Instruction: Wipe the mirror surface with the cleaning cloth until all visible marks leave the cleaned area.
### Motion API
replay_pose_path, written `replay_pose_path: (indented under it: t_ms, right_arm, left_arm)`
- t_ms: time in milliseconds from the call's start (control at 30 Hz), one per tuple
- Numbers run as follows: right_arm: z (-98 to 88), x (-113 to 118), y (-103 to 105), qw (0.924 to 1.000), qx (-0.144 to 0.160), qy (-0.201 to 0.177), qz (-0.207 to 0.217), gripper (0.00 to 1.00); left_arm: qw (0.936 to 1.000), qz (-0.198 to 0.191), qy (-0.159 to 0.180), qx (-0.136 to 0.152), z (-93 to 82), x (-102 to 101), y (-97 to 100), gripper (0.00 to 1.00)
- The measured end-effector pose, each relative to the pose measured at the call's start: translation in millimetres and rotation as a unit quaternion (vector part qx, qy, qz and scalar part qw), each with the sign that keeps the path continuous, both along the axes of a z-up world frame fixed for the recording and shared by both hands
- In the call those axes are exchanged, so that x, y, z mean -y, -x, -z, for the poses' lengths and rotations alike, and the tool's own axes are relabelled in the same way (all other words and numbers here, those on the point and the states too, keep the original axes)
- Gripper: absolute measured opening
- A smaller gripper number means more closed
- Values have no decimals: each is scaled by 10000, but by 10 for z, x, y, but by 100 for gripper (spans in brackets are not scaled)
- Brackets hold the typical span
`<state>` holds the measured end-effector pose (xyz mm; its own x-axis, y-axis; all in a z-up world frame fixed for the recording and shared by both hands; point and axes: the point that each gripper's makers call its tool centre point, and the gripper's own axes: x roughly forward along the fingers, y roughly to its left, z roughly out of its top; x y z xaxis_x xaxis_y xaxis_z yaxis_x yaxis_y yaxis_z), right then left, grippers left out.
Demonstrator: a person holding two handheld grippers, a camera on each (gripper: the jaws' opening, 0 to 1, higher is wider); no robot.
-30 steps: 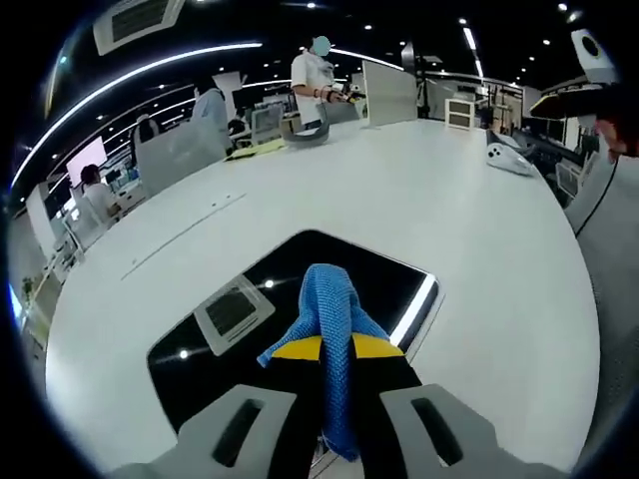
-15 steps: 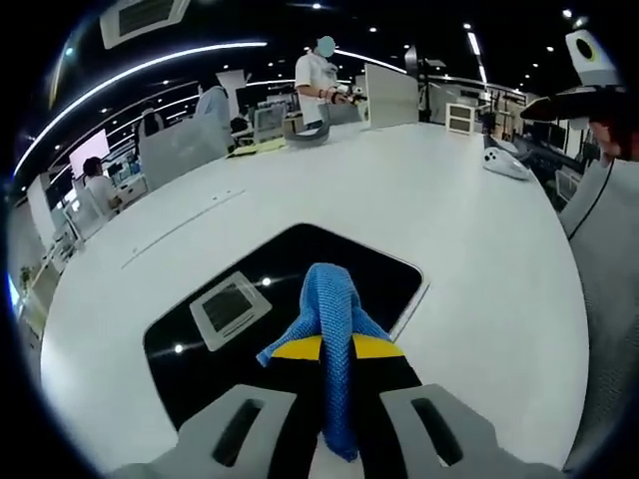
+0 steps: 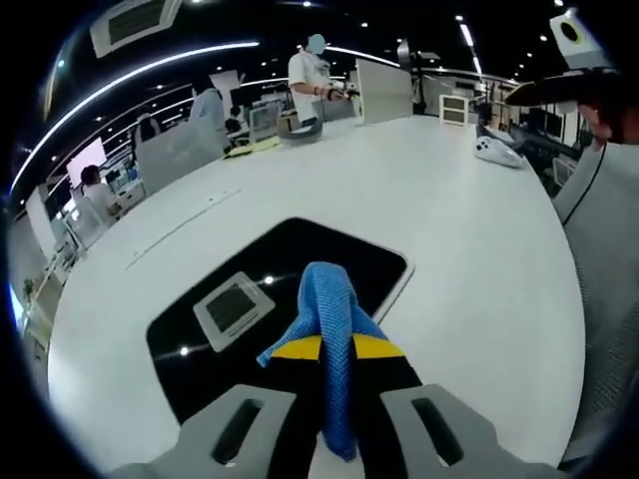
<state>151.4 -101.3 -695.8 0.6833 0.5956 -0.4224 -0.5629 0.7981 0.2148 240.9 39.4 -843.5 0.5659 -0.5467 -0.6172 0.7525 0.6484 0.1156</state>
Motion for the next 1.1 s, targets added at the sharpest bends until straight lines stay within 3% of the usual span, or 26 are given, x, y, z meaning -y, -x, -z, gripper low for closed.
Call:
replay_pose_path:
  t_ms: [400, 1100]
  right_arm:
    - [-15, 18, 31, 10000, 28, 56, -48, 96]
    - [25, -16, 27, 9999, -33, 42, -85, 95]
  left_arm:
    - [9998, -47, 91, -170, 0, -14, -11, 7]
    - [9994, -169, 277, -155, -3, -26, -41, 7]
